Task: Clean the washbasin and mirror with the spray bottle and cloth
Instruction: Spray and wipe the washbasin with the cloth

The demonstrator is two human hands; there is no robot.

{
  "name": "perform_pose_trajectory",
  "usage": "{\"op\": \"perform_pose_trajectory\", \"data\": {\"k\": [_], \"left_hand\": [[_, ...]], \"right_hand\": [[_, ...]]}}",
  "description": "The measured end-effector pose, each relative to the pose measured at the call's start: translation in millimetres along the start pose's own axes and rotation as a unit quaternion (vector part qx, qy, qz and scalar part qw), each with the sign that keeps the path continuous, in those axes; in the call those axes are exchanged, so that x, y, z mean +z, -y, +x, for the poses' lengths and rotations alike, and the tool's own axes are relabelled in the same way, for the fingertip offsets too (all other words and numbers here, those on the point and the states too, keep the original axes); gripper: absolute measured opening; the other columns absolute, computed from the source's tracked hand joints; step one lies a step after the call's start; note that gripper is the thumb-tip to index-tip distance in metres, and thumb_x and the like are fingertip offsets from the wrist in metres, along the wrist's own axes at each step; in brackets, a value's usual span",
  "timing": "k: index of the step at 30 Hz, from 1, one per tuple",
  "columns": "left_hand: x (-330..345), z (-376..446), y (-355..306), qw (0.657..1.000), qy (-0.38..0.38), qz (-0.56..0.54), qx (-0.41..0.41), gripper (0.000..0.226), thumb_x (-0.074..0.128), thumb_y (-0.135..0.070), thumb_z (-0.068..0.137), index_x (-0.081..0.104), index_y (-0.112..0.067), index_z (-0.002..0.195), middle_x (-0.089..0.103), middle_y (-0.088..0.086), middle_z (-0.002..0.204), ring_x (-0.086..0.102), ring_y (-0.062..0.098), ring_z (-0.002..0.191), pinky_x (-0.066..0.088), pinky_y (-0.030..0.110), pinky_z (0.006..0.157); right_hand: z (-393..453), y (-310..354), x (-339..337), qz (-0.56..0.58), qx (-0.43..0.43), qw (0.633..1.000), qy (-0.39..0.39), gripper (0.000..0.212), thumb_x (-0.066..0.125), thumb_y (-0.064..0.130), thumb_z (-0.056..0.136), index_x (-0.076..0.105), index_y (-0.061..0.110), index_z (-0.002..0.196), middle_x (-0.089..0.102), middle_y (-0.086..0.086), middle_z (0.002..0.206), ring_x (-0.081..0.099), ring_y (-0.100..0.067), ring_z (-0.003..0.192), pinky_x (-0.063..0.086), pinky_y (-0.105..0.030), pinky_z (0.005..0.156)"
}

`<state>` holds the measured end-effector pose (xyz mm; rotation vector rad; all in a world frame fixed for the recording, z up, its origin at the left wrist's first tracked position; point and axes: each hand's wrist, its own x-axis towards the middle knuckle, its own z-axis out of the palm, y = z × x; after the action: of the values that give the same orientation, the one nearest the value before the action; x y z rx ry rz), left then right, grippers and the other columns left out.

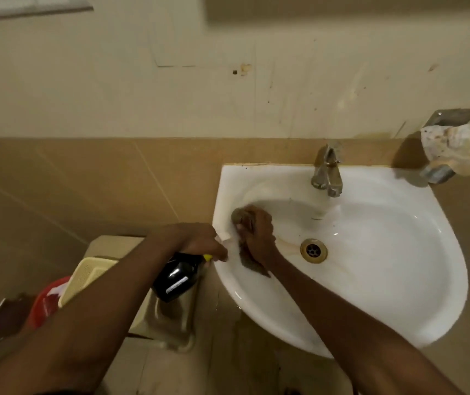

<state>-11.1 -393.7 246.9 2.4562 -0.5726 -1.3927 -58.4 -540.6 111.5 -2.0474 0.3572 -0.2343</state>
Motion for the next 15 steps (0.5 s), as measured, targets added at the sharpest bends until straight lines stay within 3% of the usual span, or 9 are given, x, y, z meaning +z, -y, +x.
{"op": "perform_pose_trajectory", "data": {"k": [3,5,7,10,13,15], "left_hand": [[8,-6,6,0.998,0.021,-0.045,-0.028,0.032,0.068,-0.028,0.080,0.060,-0.019,0.050,0.060,-0.006,0.047,0.055,0.011,0.049,0.045,0.024,0.060],[15,-9,4,0.996,0.052,-0.047,-0.051,0.028,0.071,-0.031,0.077,0.063,-0.018,0.053,0.063,-0.004,0.051,0.056,0.012,0.051,0.045,0.023,0.061],[23,-8,0,0.992,0.095,-0.056,-0.065,0.025,0.076,-0.040,0.064,0.069,-0.016,0.065,0.070,0.003,0.067,0.061,0.018,0.066,0.049,0.028,0.073],[35,-9,-9,0.978,0.154,-0.097,-0.105,0.041,0.081,-0.039,0.057,0.071,-0.009,0.083,0.070,0.011,0.078,0.062,0.026,0.077,0.052,0.035,0.084],[51,-8,-16,0.975,0.165,-0.109,-0.104,0.029,0.080,-0.031,0.065,0.071,-0.007,0.079,0.067,0.011,0.070,0.061,0.026,0.069,0.052,0.034,0.077],[61,-9,-21,0.981,0.154,-0.089,-0.083,0.018,0.077,-0.026,0.071,0.071,-0.009,0.073,0.065,0.004,0.060,0.060,0.019,0.060,0.053,0.030,0.069]], "right_hand": [[-31,1,-46,-0.020,-0.056,0.962,0.268,0.033,0.065,0.023,0.089,0.056,0.015,0.119,0.056,0.000,0.107,0.057,-0.006,0.083,0.053,-0.024,0.080],[-38,1,-66,0.008,-0.067,0.920,0.386,0.030,0.066,0.009,0.087,0.058,0.002,0.116,0.054,0.006,0.096,0.061,-0.004,0.082,0.050,-0.012,0.073],[-30,13,-69,0.001,-0.123,0.911,0.394,0.026,0.068,0.007,0.083,0.063,-0.007,0.104,0.056,0.007,0.089,0.059,0.004,0.085,0.044,-0.011,0.077],[0,16,-50,0.028,-0.111,0.950,0.291,0.029,0.072,0.012,0.078,0.066,-0.001,0.103,0.056,0.010,0.092,0.054,0.006,0.092,0.039,-0.014,0.086],[9,7,-47,0.031,-0.126,0.950,0.284,0.041,0.075,0.022,0.071,0.066,0.002,0.106,0.059,0.003,0.103,0.053,0.000,0.099,0.036,-0.015,0.092],[-2,0,-52,0.012,-0.132,0.934,0.332,0.037,0.074,0.021,0.073,0.068,0.002,0.104,0.064,0.004,0.099,0.057,0.001,0.096,0.041,-0.016,0.088]]}}
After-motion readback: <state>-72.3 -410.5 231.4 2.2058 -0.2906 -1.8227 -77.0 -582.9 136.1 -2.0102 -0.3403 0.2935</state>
